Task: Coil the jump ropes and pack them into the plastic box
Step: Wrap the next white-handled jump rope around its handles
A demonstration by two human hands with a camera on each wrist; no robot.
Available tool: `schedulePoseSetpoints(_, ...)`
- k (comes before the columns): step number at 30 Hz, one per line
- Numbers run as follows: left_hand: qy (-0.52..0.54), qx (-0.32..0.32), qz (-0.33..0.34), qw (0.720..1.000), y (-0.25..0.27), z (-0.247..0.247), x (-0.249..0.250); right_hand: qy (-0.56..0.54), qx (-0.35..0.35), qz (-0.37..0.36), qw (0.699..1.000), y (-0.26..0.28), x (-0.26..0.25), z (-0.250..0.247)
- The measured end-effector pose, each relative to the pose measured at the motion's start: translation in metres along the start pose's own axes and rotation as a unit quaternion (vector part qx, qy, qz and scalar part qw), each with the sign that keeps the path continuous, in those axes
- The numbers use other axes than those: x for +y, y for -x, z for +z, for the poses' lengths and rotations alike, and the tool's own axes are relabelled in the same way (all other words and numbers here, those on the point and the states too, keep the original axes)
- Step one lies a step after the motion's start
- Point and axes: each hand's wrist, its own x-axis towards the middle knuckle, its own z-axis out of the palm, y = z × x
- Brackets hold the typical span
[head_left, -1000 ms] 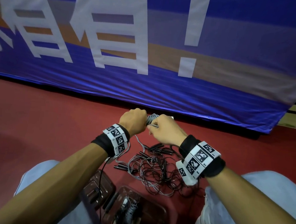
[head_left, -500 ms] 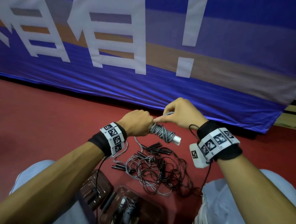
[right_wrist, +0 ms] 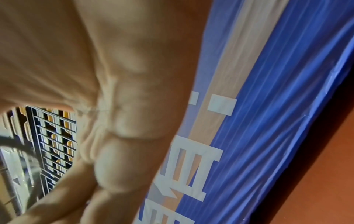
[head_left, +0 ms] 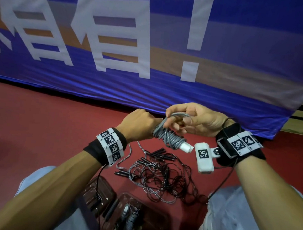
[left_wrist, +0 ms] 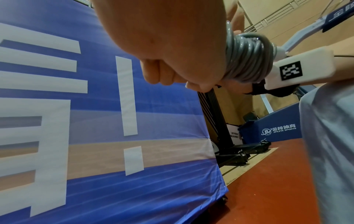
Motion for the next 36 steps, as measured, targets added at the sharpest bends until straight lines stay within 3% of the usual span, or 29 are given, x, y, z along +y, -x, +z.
schedulePoseSetpoints(3, -0.006, 0.002, -0.010, 1.000, 0.001, -0.005, -0.004, 0.012, 0.022, -0.016, 1.000, 0.000, -0.003, 0.006)
schedulePoseSetpoints(7, -0.069, -0.049, -0.010, 0.996, -0.002, -0.006, -0.007, 0.105, 0.179, -0.002, 0.978, -0.013, 0.000, 0.013)
schedulePoseSetpoints(9, -0.110, -0.065, 0.004, 0.992, -0.005, -0.002, -0.006, 0.192, 0.260, 0.019, 0.946, -0.022, 0.007, 0.012)
schedulePoseSetpoints(11, -0.151, -0.077, 0.014, 0.986, -0.010, 0.001, -0.001, 0.299, 0.332, 0.042, 0.894, -0.031, 0.016, 0.013)
schedulePoseSetpoints(13, -0.181, -0.080, 0.006, 0.980, -0.014, 0.004, 0.007, 0.369, 0.384, 0.059, 0.844, -0.041, 0.025, 0.019)
schedulePoseSetpoints(15, -0.178, -0.067, 0.004, 0.982, -0.017, 0.008, 0.016, 0.395, 0.415, 0.067, 0.817, -0.049, 0.034, 0.026)
schedulePoseSetpoints(18, -0.147, -0.043, -0.005, 0.988, -0.019, 0.014, 0.019, 0.406, 0.449, 0.075, 0.793, -0.057, 0.045, 0.029)
schedulePoseSetpoints(25, -0.146, -0.072, -0.036, 0.986, -0.016, 0.012, 0.018, 0.409, 0.437, 0.081, 0.797, -0.059, 0.053, 0.030)
schedulePoseSetpoints(28, -0.115, -0.026, -0.072, 0.990, -0.014, 0.016, 0.022, 0.436, 0.456, 0.043, 0.775, -0.058, 0.053, 0.031)
schedulePoseSetpoints(31, -0.012, -0.008, -0.116, 0.993, -0.012, 0.022, 0.027, 0.518, 0.462, 0.046, 0.719, -0.055, 0.053, 0.030)
schedulePoseSetpoints(33, 0.105, -0.041, -0.136, 0.984, -0.007, 0.020, 0.028, 0.576, 0.453, 0.056, 0.678, -0.054, 0.055, 0.029)
schedulePoseSetpoints(36, 0.299, -0.088, -0.192, 0.931, -0.003, 0.010, 0.018, 0.630, 0.430, 0.052, 0.645, -0.055, 0.059, 0.030)
